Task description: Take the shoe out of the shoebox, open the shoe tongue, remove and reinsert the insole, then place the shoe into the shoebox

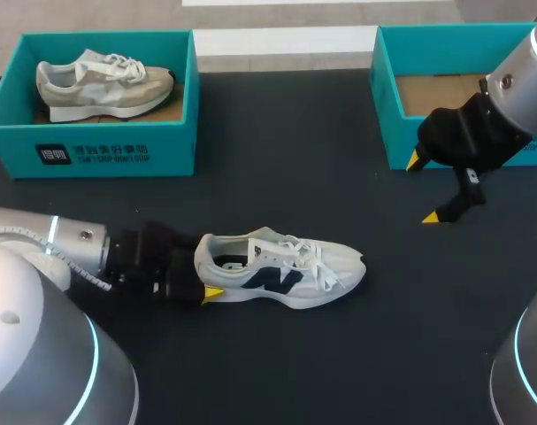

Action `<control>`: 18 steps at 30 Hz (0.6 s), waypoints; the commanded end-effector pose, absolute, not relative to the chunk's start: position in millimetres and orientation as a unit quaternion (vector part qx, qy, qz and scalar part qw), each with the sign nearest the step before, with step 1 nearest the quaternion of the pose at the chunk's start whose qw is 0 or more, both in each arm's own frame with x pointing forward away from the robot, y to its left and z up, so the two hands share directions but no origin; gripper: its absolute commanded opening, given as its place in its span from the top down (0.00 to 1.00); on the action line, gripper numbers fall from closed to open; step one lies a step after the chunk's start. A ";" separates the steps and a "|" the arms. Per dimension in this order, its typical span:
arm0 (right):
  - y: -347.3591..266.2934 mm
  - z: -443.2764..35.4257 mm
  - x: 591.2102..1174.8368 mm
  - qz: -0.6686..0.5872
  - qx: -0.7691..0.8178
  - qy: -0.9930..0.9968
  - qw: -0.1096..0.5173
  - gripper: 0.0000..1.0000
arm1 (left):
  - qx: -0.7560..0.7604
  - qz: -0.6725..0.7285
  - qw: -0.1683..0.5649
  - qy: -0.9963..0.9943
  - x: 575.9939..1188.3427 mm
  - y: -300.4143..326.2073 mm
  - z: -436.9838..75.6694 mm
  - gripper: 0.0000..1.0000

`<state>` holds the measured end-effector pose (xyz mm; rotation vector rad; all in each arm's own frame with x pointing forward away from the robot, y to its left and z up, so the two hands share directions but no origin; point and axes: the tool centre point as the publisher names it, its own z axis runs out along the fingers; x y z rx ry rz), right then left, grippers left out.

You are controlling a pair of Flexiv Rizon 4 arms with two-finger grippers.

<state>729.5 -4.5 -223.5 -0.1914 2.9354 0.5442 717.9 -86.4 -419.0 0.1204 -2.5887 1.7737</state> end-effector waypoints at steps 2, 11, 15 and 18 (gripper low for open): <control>-3.5 -224.7 730.1 0.180 -0.063 0.979 0.075 0.00 | 0.037 0.564 -0.001 -0.825 719.5 -90.2 -424.3 0.66; -3.5 -224.7 730.1 0.180 -0.063 0.979 0.075 0.00 | 0.048 0.575 -0.017 -0.817 719.5 -82.5 -423.7 1.00; -3.5 -224.7 730.1 0.180 -0.063 0.979 0.075 0.00 | 0.057 0.579 -0.019 -0.813 719.7 -81.9 -424.0 1.00; -3.5 -224.7 730.1 0.180 -0.063 0.979 0.075 0.00 | 0.059 0.579 -0.020 -0.813 720.6 -81.6 -424.3 1.00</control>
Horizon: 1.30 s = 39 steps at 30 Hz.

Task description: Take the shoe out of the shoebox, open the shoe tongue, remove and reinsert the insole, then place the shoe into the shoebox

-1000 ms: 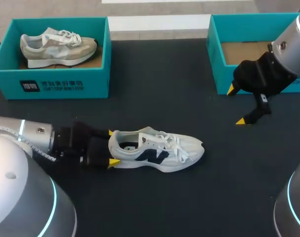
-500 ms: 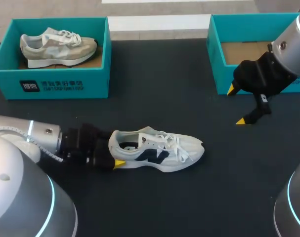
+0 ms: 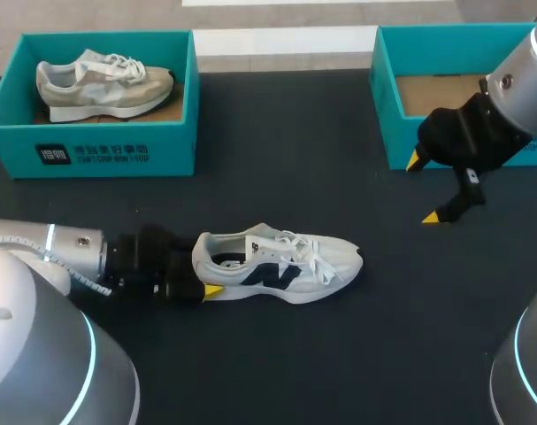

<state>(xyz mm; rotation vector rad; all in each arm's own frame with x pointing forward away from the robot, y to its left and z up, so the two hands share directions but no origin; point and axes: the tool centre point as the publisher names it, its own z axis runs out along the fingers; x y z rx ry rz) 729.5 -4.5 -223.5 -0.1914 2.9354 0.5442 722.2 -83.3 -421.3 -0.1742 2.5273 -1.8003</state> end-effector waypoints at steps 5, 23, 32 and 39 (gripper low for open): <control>-3.5 -224.7 730.1 0.180 -0.063 0.979 0.075 0.00 | -0.060 -0.578 0.019 0.813 720.9 -81.2 -425.1 1.00; 34.9 -219.9 725.5 0.160 0.156 0.973 0.065 0.00 | -0.060 -0.578 0.019 0.813 720.9 -81.2 -425.1 1.00; 81.8 -211.1 725.4 0.091 0.392 0.905 0.134 0.00 | -0.060 -0.578 0.019 0.813 720.9 -81.2 -425.1 1.00; 81.8 -211.1 725.4 0.091 0.392 0.905 0.134 0.00 | -0.060 -0.578 0.019 0.813 720.9 -81.2 -425.1 1.00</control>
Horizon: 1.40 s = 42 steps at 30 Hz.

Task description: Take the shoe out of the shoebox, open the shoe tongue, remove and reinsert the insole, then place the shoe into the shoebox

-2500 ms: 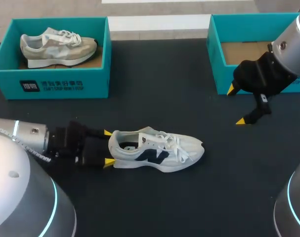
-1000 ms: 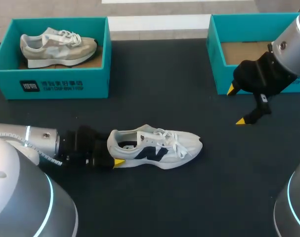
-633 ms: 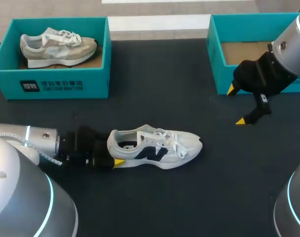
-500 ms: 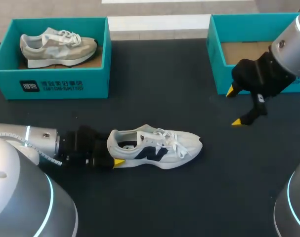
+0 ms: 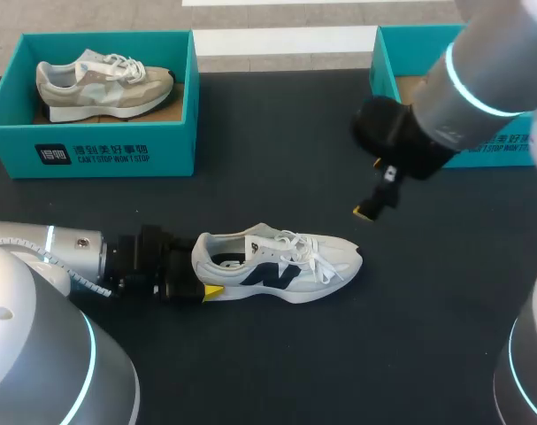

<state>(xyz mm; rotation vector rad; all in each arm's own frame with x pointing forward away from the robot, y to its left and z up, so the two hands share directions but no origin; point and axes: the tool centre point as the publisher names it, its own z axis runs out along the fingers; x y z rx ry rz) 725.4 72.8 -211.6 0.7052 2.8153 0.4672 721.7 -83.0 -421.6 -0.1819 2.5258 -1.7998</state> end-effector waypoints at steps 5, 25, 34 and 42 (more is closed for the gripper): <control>81.8 -211.1 725.4 0.091 0.392 0.905 0.134 0.00 | -0.060 -0.578 0.019 0.813 720.9 -81.2 -425.1 1.00; 202.4 -264.4 723.3 0.038 0.704 0.683 0.191 0.00 | -0.060 -0.578 0.019 0.813 720.9 -81.2 -425.1 1.00; 242.8 -305.3 708.3 0.013 0.714 0.677 0.180 0.00 | -0.060 -0.578 0.019 0.813 720.9 -81.2 -425.1 1.00; 242.2 -308.9 706.2 0.004 0.704 0.687 0.179 0.00 | -0.060 -0.578 0.019 0.813 720.9 -81.2 -425.1 1.00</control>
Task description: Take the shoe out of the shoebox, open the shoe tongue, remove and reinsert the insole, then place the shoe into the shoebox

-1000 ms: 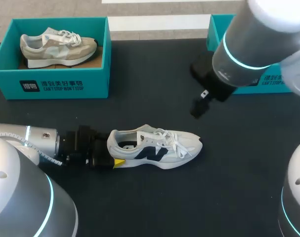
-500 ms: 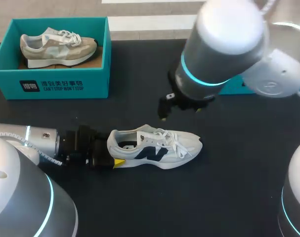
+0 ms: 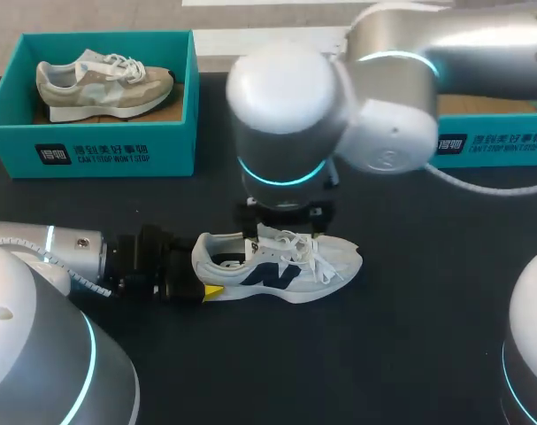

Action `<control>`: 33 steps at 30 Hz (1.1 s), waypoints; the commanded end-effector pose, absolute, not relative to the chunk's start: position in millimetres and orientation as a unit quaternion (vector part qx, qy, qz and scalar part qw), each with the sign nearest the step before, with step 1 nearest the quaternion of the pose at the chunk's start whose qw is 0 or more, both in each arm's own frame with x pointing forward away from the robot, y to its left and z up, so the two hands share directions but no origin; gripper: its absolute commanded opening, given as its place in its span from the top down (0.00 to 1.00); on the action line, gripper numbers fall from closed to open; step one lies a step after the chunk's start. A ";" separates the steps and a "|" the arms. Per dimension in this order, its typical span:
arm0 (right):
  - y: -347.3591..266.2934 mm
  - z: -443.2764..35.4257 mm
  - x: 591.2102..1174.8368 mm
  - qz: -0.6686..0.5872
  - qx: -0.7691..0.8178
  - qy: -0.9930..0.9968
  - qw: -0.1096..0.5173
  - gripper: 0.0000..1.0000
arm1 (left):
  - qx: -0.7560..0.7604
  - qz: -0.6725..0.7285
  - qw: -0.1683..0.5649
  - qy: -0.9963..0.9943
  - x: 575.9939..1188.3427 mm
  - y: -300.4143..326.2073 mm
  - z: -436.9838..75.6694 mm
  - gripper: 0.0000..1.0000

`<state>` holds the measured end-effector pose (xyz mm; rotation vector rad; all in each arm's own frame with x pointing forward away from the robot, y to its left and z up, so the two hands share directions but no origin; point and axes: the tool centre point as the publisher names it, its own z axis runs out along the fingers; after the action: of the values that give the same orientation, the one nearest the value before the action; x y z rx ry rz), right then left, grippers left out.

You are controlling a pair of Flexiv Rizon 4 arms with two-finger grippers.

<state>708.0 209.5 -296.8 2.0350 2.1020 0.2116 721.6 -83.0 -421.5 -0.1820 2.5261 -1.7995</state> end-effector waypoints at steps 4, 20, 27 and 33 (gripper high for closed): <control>242.2 -308.9 706.2 0.004 0.704 0.687 0.179 0.00 | -0.060 -0.578 0.019 0.813 720.9 -81.2 -425.1 1.00; 272.8 -341.2 717.1 -0.052 0.740 0.637 0.210 0.00 | -0.060 -0.578 0.019 0.813 720.9 -81.2 -425.1 1.00; 266.0 -353.4 715.8 -0.083 0.745 0.618 0.236 0.00 | -0.060 -0.578 0.019 0.813 720.9 -81.2 -425.1 1.00; 253.7 -356.7 711.6 -0.105 0.757 0.593 0.253 0.00 | -0.060 -0.578 0.019 0.813 720.9 -81.2 -425.1 1.00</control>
<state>718.2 247.3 -353.1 1.9510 2.1288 -0.0451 721.6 -82.9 -421.5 -0.1819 2.5263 -1.7993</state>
